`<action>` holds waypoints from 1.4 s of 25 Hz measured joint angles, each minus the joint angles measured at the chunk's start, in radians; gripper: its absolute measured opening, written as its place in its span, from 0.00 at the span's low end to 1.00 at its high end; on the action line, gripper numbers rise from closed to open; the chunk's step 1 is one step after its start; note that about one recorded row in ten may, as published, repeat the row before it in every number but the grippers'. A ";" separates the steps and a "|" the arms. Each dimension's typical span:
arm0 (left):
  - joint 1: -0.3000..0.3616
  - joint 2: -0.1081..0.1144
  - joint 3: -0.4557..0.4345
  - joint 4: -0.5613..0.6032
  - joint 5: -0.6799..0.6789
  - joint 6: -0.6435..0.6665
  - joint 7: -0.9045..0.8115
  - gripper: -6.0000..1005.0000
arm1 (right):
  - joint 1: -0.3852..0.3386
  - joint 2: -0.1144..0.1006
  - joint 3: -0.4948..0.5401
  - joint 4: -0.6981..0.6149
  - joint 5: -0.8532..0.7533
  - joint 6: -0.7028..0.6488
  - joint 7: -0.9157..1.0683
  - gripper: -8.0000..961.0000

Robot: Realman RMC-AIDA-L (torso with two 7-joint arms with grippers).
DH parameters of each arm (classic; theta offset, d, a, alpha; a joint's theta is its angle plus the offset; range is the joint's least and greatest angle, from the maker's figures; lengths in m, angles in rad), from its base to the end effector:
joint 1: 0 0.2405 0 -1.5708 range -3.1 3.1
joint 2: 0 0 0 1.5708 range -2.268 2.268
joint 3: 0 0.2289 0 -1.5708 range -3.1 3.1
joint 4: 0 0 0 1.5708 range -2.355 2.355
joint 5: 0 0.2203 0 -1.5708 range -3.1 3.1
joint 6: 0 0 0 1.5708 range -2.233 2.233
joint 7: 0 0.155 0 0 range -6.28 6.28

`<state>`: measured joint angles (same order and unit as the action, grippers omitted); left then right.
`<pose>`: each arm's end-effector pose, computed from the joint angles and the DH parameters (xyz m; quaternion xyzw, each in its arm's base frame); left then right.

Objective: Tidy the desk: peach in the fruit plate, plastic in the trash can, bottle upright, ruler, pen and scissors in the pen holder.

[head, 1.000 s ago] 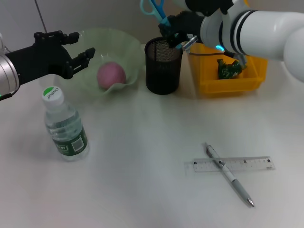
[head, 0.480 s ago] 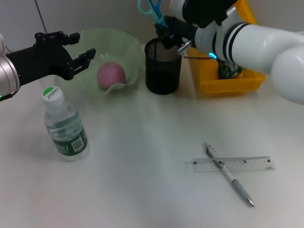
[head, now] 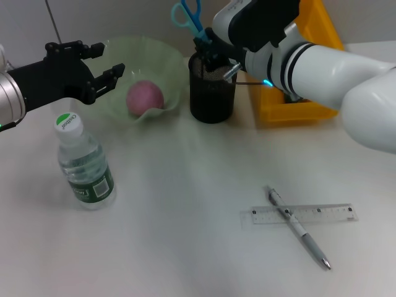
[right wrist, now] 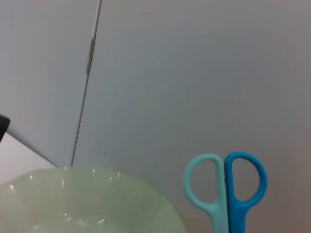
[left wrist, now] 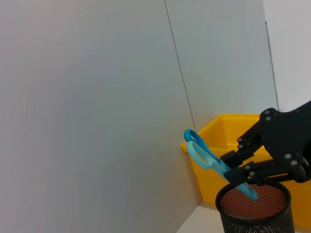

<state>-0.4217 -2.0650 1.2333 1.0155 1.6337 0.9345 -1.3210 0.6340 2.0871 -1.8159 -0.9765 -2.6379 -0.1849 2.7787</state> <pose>-0.1903 0.4008 0.0235 -0.9185 -0.0676 -0.1709 0.3502 0.1199 0.4390 -0.0595 -0.8703 0.1591 0.0996 0.4555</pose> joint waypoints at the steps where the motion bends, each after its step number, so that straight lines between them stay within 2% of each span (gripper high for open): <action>1: 0.000 0.000 0.000 0.000 0.000 0.000 0.000 0.50 | 0.000 0.000 -0.001 0.003 0.000 0.002 0.000 0.23; 12: -0.001 0.000 0.001 0.000 0.000 0.001 0.008 0.50 | 0.015 -0.002 -0.002 0.038 0.036 0.002 -0.003 0.23; 14: -0.001 -0.001 0.002 0.000 0.000 0.001 0.009 0.50 | 0.015 -0.002 -0.002 0.034 0.036 0.003 -0.003 0.44; 20: 0.000 -0.001 0.002 0.000 0.000 -0.003 0.009 0.50 | 0.003 -0.003 0.000 -0.026 0.033 -0.038 -0.008 0.51; 21: 0.001 -0.001 0.001 0.000 0.000 -0.004 0.009 0.50 | -0.003 -0.004 0.002 -0.057 0.032 -0.068 -0.015 0.52; 22: 0.002 -0.001 0.001 -0.001 0.000 -0.004 0.009 0.50 | -0.014 -0.005 0.015 -0.131 0.031 -0.158 -0.028 0.52; 23: 0.002 -0.001 0.001 -0.001 0.000 -0.004 0.009 0.50 | -0.014 -0.005 0.015 -0.131 0.031 -0.158 -0.028 0.52; 26: 0.003 -0.001 0.000 -0.001 0.000 -0.004 0.009 0.50 | -0.027 -0.007 0.039 -0.249 0.032 -0.320 -0.050 0.52; 27: 0.002 -0.001 0.000 -0.002 0.000 -0.005 0.009 0.50 | -0.033 -0.007 0.054 -0.338 0.034 -0.447 -0.071 0.52; 28: 0.002 -0.001 0.000 -0.002 0.000 -0.005 0.009 0.50 | -0.033 -0.007 0.054 -0.338 0.034 -0.447 -0.071 0.52; 29: 0.002 -0.001 -0.001 -0.002 0.000 -0.005 0.010 0.50 | -0.035 -0.007 0.059 -0.377 0.035 -0.506 -0.078 0.52; 31: 0.002 -0.001 -0.004 -0.002 0.000 -0.005 0.009 0.50 | -0.032 -0.007 0.076 -0.443 0.037 -0.637 -0.092 0.52; 32: 0.002 -0.001 -0.006 -0.002 0.000 -0.005 0.009 0.50 | -0.022 -0.007 0.093 -0.498 0.038 -0.751 -0.103 0.52; 33: 0.002 -0.001 -0.007 -0.002 0.000 -0.005 0.010 0.50 | -0.022 -0.007 0.093 -0.498 0.038 -0.751 -0.103 0.52; 35: 0.003 -0.001 -0.008 -0.002 0.000 -0.005 0.010 0.50 | -0.012 -0.007 0.114 -0.532 0.050 -0.838 -0.118 0.52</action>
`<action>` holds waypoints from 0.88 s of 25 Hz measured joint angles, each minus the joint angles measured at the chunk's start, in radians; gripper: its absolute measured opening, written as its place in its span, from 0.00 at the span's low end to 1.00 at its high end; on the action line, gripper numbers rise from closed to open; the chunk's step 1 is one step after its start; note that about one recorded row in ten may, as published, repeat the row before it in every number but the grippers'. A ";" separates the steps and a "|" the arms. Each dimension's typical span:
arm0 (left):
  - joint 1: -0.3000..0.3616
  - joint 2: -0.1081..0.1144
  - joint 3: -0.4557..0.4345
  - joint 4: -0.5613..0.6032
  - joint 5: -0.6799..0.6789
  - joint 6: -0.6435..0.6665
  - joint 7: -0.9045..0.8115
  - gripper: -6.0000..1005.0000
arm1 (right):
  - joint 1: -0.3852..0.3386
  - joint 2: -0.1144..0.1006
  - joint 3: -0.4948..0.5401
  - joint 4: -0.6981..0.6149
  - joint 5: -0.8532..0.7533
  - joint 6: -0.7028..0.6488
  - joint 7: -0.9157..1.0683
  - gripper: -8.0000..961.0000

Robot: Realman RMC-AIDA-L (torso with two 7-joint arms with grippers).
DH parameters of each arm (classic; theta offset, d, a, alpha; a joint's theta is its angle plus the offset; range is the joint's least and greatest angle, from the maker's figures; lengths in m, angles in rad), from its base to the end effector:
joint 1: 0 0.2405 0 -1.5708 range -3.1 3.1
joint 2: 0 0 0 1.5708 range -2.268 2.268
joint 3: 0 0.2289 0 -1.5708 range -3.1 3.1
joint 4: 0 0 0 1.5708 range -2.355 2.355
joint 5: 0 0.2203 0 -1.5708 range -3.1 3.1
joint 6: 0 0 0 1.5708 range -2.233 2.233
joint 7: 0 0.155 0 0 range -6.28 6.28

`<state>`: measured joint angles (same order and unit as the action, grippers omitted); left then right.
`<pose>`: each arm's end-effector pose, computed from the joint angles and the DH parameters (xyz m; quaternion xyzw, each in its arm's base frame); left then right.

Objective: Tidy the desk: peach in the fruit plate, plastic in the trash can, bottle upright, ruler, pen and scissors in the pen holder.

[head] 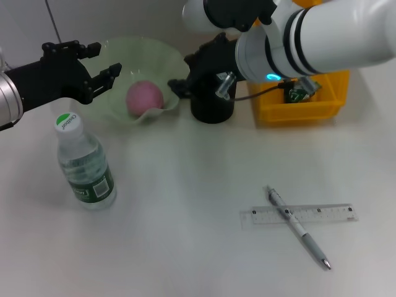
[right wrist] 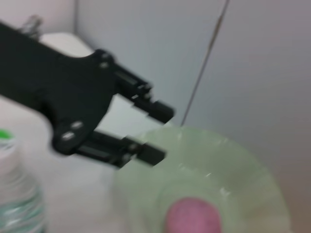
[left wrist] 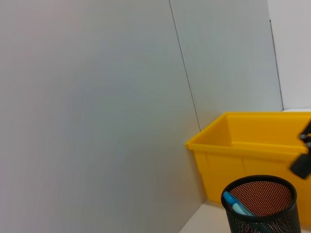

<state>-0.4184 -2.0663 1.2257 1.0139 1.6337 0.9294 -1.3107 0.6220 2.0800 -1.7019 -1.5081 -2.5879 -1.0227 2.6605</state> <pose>-0.1930 0.4012 0.0251 -0.9166 -0.0676 -0.1689 0.3560 0.0488 0.3817 -0.0287 -0.9426 0.1319 -0.0083 0.3066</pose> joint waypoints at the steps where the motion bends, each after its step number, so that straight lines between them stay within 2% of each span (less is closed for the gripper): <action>1: 0.000 0.000 0.000 0.000 0.000 0.000 0.000 0.50 | 0.006 0.000 0.016 -0.012 0.019 -0.045 -0.016 0.52; 2: 0.000 0.000 -0.001 0.001 0.000 0.000 0.000 0.50 | 0.017 0.000 0.066 -0.025 0.088 -0.137 -0.064 0.52; 3: 0.000 0.000 -0.001 0.001 -0.001 0.000 0.000 0.50 | 0.017 0.000 0.066 -0.025 0.088 -0.137 -0.064 0.52; 6: 0.002 0.000 -0.002 0.003 -0.002 0.001 0.001 0.50 | 0.035 0.000 0.150 -0.029 0.176 -0.284 -0.137 0.52; 7: 0.003 0.000 -0.002 0.003 -0.002 0.001 0.001 0.50 | 0.050 0.000 0.196 -0.027 0.191 -0.381 -0.167 0.52; 8: 0.003 0.000 -0.002 0.005 -0.002 0.002 0.001 0.50 | 0.050 0.000 0.196 -0.027 0.191 -0.381 -0.167 0.52; 12: 0.004 0.000 -0.002 0.009 -0.005 0.004 0.001 0.50 | 0.093 -0.001 0.287 -0.007 0.192 -0.601 -0.216 0.52; 18: 0.004 0.000 -0.001 0.011 -0.007 0.006 0.001 0.50 | 0.117 -0.007 0.333 -0.005 0.169 -0.745 -0.232 0.51; 22: 0.004 0.000 -0.003 0.011 -0.009 0.002 0.001 0.50 | 0.130 -0.005 0.338 -0.016 0.073 -0.856 -0.254 0.51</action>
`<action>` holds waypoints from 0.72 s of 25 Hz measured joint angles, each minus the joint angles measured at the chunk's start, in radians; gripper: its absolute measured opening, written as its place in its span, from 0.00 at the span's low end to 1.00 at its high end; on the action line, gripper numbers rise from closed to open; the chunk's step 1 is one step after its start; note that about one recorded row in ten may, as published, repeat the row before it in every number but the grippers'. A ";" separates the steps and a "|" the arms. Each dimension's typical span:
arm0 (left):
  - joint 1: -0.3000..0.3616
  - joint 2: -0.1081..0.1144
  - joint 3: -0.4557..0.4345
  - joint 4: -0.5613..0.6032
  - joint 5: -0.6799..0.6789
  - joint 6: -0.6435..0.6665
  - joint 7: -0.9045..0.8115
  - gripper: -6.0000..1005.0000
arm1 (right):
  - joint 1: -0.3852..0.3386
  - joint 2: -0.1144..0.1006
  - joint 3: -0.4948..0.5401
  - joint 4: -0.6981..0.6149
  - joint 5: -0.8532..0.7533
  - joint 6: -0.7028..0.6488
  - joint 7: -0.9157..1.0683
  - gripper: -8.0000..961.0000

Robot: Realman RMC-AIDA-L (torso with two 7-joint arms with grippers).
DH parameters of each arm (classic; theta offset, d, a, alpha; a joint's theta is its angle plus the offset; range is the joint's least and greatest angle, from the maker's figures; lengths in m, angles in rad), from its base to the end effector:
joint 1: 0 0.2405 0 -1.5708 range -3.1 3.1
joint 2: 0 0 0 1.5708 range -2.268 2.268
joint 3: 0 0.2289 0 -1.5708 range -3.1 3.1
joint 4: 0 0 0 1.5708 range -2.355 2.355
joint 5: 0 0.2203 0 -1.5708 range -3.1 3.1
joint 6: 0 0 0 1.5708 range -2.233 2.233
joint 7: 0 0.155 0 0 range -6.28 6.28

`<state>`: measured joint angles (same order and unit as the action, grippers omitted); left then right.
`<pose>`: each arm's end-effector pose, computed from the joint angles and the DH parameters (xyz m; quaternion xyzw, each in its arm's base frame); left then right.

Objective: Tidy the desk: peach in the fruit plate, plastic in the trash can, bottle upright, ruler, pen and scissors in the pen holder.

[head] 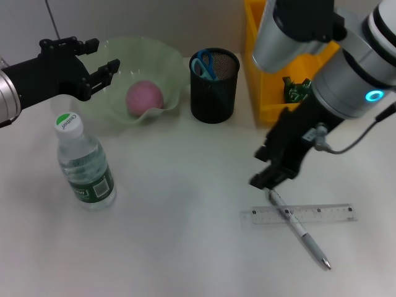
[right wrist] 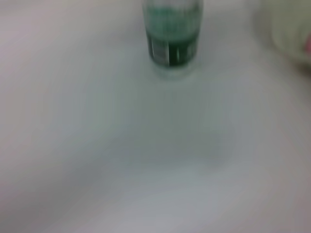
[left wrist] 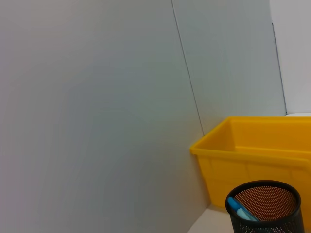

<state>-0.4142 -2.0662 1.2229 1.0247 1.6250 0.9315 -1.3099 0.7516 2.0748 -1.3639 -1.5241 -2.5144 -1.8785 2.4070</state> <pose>-0.1913 0.4012 0.0281 -0.9146 -0.0660 -0.1737 0.3592 0.0861 0.3293 0.0242 -0.9632 0.1585 -0.2018 0.0804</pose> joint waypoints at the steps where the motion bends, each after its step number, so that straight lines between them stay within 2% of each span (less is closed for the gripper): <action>1: 0.000 0.000 0.000 0.000 -0.001 -0.003 0.000 0.50 | 0.000 0.000 0.000 0.000 0.000 0.000 0.000 0.51; 9: -0.001 -0.001 0.000 0.002 -0.001 -0.004 -0.001 0.50 | -0.007 0.001 0.002 0.095 -0.036 -0.018 -0.090 0.51; 15: -0.005 -0.003 0.000 0.000 -0.009 -0.006 -0.001 0.50 | 0.018 0.005 -0.037 0.269 -0.052 0.068 -0.140 0.51; 18: -0.006 -0.003 0.000 0.000 -0.011 -0.006 -0.001 0.50 | 0.031 0.004 -0.045 0.305 -0.071 0.091 -0.146 0.51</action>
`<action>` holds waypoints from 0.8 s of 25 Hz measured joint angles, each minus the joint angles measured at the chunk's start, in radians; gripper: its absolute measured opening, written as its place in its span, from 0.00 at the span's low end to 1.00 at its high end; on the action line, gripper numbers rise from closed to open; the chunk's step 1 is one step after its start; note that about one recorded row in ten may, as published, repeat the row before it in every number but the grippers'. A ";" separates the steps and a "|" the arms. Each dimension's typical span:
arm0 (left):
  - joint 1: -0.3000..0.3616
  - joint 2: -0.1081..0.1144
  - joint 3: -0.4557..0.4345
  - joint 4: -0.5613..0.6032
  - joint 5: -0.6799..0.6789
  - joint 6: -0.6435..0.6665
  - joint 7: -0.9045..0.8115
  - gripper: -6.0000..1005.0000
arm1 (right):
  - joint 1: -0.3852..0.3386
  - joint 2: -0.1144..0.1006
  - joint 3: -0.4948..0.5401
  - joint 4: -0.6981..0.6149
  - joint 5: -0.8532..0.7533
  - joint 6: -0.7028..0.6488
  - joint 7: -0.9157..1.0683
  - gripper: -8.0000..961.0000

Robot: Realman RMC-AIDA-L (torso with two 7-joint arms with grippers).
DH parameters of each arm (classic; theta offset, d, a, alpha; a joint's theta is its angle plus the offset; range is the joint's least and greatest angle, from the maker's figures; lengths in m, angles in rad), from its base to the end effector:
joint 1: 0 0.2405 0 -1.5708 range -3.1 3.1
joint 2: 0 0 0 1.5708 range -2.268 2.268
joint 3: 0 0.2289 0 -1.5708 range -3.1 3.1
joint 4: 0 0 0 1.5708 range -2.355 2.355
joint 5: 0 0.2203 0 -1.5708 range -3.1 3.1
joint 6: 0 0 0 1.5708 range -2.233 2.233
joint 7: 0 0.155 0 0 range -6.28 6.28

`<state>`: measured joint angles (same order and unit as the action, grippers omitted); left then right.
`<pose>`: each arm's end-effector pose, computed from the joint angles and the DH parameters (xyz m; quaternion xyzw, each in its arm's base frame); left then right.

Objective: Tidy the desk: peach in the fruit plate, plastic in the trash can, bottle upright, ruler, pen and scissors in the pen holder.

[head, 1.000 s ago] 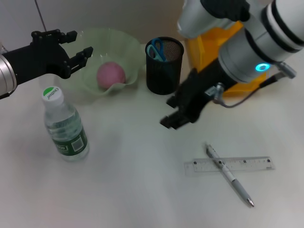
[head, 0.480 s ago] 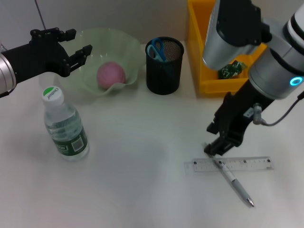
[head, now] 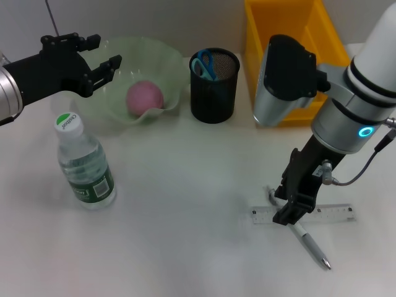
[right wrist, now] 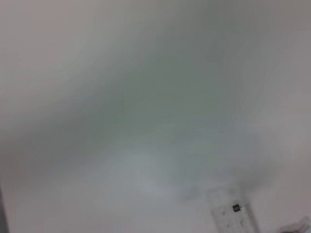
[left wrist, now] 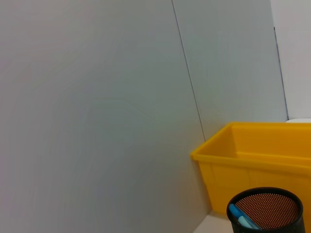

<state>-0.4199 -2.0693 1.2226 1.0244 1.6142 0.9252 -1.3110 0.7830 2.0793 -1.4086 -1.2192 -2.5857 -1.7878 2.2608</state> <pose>-0.1879 0.4030 0.0283 -0.9123 -0.0672 -0.1802 0.3614 0.1360 0.3362 -0.0114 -0.9497 0.1613 -0.2676 0.0192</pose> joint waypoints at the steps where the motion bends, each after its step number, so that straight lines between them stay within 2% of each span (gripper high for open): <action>1: -0.001 0.000 0.000 0.000 -0.001 0.000 0.000 0.50 | 0.006 0.000 -0.003 0.013 -0.012 0.010 -0.002 0.51; 8: -0.008 0.000 0.000 -0.003 -0.003 -0.005 0.001 0.50 | 0.052 0.002 -0.030 0.097 -0.073 0.063 -0.009 0.52; 20: -0.011 0.000 0.001 -0.007 -0.004 -0.013 0.001 0.50 | 0.083 0.007 -0.084 0.143 -0.019 0.102 -0.022 0.52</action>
<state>-0.4311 -2.0693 1.2236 1.0172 1.6106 0.9122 -1.3099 0.8658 2.0858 -1.4929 -1.0766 -2.6047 -1.6856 2.2386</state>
